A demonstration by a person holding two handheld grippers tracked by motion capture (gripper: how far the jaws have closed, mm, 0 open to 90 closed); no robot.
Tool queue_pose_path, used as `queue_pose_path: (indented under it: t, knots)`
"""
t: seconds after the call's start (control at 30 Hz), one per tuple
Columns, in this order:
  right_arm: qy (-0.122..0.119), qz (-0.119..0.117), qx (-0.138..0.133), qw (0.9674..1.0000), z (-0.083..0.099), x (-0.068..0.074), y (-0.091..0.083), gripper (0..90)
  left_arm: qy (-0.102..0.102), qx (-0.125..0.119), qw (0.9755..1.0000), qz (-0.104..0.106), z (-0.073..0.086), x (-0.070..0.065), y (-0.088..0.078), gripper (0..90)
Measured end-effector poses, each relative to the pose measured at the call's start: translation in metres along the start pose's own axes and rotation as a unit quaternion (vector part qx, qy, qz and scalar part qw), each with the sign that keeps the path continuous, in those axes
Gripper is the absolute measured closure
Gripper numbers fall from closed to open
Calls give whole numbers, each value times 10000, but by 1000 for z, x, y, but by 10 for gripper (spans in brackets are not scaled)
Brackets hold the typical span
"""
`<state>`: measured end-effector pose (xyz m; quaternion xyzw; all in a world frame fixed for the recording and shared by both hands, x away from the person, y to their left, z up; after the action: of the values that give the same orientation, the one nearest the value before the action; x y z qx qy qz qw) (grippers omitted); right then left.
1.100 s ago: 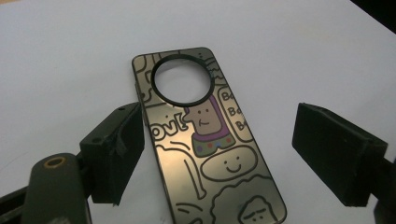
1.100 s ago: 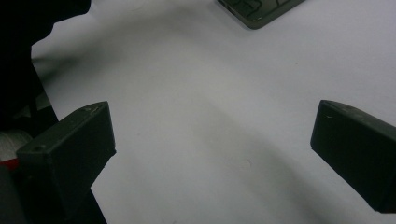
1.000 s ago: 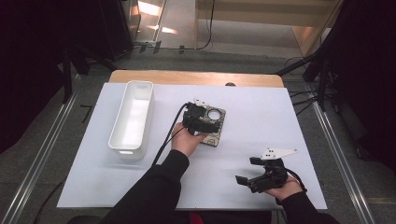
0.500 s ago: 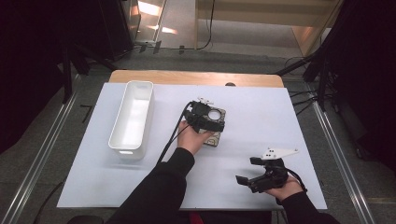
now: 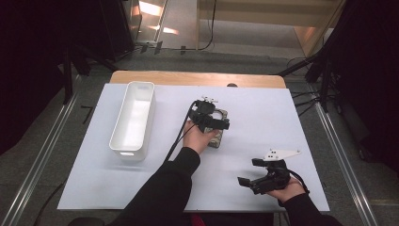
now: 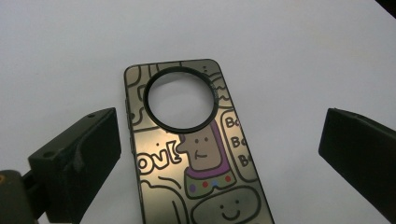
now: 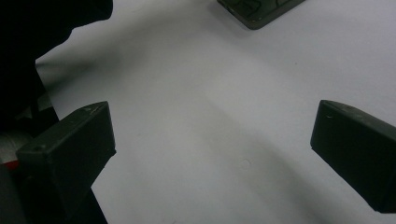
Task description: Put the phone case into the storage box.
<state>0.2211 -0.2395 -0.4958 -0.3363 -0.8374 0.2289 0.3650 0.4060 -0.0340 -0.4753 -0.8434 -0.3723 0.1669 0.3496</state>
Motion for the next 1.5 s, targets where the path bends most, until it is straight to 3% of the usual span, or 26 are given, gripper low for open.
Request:
queue_pose_path:
  t: [0.1, 0.53, 1.2, 1.5]
  knots:
    - [1, 0, -1, 10000, 0, 0, 0, 0, -23, 58, 10000, 33, 0, 1, 2, 0]
    - [9, 6, -5, 10000, 0, 0, 0, 0, 58, 126, 9995, -290, 2, -1, 12, 0]
    - [-12, -11, -14, 10000, 0, -1, -1, 0, -72, 166, 9995, -269, 9, -4, 25, 0]
    - [-17, -12, -16, 10000, 0, -1, -1, 0, -139, 179, 9991, -351, 14, -5, 30, 0]
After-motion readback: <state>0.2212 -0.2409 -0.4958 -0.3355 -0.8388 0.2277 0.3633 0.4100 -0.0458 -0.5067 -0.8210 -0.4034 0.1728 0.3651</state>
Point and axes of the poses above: each handheld gripper's, and its own axes: y roughly forward along the jaws, z roughly out of its underside, x roughly to its left, the point moved 1 cm from there along y, roughly forward along the jaws, and after that the axes turned 11 degrees about y, right-handed, at the moved point
